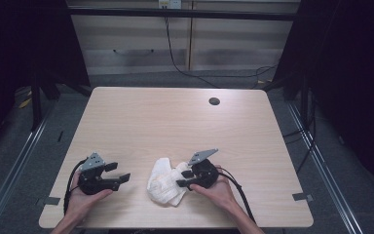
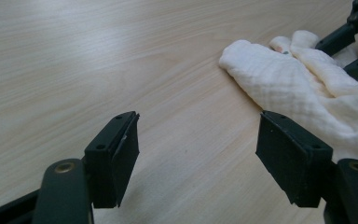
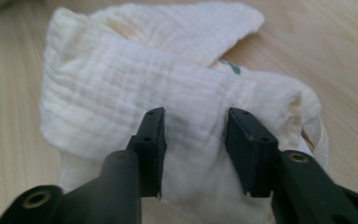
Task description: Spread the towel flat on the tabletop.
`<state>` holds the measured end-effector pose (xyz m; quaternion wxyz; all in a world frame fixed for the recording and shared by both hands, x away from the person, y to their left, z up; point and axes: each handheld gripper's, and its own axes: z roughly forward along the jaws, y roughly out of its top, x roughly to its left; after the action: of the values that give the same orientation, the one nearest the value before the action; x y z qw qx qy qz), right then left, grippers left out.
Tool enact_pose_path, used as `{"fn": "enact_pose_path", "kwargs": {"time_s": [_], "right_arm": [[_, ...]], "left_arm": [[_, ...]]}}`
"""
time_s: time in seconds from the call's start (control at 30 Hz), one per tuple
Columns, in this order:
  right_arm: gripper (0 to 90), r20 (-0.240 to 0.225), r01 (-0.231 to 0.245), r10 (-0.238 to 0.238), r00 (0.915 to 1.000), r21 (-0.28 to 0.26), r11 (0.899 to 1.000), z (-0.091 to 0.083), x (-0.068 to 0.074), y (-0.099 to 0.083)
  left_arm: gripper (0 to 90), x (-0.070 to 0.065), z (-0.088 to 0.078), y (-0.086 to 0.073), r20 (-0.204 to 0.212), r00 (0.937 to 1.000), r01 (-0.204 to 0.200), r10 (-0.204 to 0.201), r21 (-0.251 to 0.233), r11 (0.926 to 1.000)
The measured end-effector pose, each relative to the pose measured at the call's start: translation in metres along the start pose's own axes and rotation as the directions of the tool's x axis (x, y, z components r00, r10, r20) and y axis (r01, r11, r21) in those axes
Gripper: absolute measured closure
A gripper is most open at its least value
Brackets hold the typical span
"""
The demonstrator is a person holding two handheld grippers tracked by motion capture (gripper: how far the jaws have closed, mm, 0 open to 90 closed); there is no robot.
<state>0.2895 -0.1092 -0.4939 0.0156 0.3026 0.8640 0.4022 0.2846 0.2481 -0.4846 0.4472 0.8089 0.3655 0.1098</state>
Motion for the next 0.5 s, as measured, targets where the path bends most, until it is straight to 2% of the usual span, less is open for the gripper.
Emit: {"fn": "enact_pose_path", "kwargs": {"time_s": [0.03,0.13,0.2,0.23,0.27,0.33,0.4,0.43,0.5], "right_arm": [[49.4,-0.002,-0.01,0.01,0.9999,-0.029,1.0,-0.009,0.0,0.004],[48.0,0.023,-0.016,0.017,0.9996,-0.075,0.997,-0.027,-0.004,0.008],[49.4,0.036,-0.03,0.034,0.9988,-0.1,0.995,-0.038,-0.009,0.007],[49.4,0.036,-0.03,0.034,0.9988,-0.1,0.995,-0.038,-0.009,0.007],[52.6,0.048,-0.042,0.048,0.9977,-0.113,0.993,-0.047,-0.014,0.005],[55.4,0.056,-0.05,0.057,0.9968,-0.115,0.992,-0.053,-0.015,0.001],[58.4,0.057,-0.047,0.053,0.9969,-0.099,0.994,-0.057,-0.016,-0.002],[58.4,0.057,-0.047,0.053,0.9969,-0.099,0.994,-0.057,-0.016,-0.002],[59.5,0.055,-0.061,0.066,0.9963,-0.087,0.994,-0.06,-0.016,-0.008]], "left_arm": [[29.6,-0.001,-0.001,0.001,0.01,0.9999,-0.004,0.004,-0.001,1.0],[30.2,0.0,-0.002,0.005,0.015,0.9999,-0.001,0.002,-0.007,1.0],[31.6,-0.001,-0.001,0.009,0.018,0.9998,0.006,-0.006,-0.012,0.9999],[32.3,-0.001,-0.001,0.009,0.018,0.9998,0.006,-0.006,-0.012,0.9999],[34.1,-0.001,0.001,0.016,0.034,0.9994,0.011,-0.01,-0.019,0.9998],[35.8,-0.003,0.004,0.022,0.04,0.9992,-0.005,0.006,-0.009,0.9999],[43.9,-0.004,0.009,0.032,0.061,0.9976,-0.031,0.033,-0.02,0.9993],[45.4,-0.004,0.009,0.032,0.061,0.9976,-0.031,0.033,-0.02,0.9993],[45.7,-0.008,0.021,0.046,0.095,0.9941,-0.052,0.053,-0.016,0.9985]]}}
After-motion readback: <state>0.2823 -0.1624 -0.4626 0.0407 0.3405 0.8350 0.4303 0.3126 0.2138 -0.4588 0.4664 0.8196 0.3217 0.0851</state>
